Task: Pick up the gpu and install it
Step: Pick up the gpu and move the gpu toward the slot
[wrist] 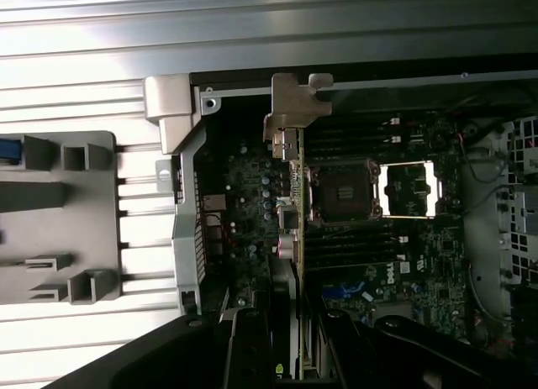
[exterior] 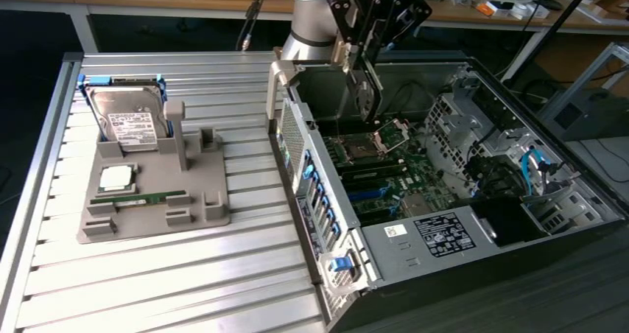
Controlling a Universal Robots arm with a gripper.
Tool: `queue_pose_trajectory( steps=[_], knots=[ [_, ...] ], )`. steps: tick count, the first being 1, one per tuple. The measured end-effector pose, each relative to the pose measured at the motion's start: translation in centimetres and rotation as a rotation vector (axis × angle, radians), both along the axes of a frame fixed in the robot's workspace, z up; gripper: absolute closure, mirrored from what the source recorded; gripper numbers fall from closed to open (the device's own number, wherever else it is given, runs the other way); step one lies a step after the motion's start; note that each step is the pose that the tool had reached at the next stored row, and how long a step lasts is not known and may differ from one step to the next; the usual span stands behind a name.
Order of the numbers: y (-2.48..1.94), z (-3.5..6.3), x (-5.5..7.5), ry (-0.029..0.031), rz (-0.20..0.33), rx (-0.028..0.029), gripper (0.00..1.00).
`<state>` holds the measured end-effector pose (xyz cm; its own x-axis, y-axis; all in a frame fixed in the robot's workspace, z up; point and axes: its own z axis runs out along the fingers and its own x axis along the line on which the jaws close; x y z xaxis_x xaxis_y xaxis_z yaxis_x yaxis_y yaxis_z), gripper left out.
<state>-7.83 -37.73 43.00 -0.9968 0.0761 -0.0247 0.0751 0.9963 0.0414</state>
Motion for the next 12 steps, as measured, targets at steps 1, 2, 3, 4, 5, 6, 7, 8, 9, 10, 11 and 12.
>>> queue_pose_trajectory(
  steps=[1,2,3,4,5,6,7,8,9,10,11,12],
  knots=[
    [0.0,-0.01,0.05,0.0001,0.0,0.0,0.73],
    [-0.01,-0.03,0.13,0.0001,0.0,0.0,0.73],
    [-0.02,-0.05,0.19,0.0001,0.0,0.0,0.73],
    [-0.03,-0.07,0.25,0.0001,0.0,0.0,0.73],
    [-0.03,-0.09,0.31,0.0001,0.0,0.0,0.73],
    [-0.04,-0.11,0.37,0.0001,0.0,0.0,0.73],
    [-0.05,-0.13,0.44,0.0001,0.0,0.0,0.73],
    [-0.05,-0.14,0.49,0.0001,0.0,-0.0001,0.73],
    [-0.06,-0.16,0.54,0.0001,0.0,0.0,0.73],
    [-0.06,-0.17,0.58,0.0001,0.0,0.0,0.73],
    [-0.07,-0.19,0.62,0.0001,0.0,0.0,0.73],
    [-0.07,-0.2,0.66,0.0001,0.0,-0.0001,0.73]
  ],
)
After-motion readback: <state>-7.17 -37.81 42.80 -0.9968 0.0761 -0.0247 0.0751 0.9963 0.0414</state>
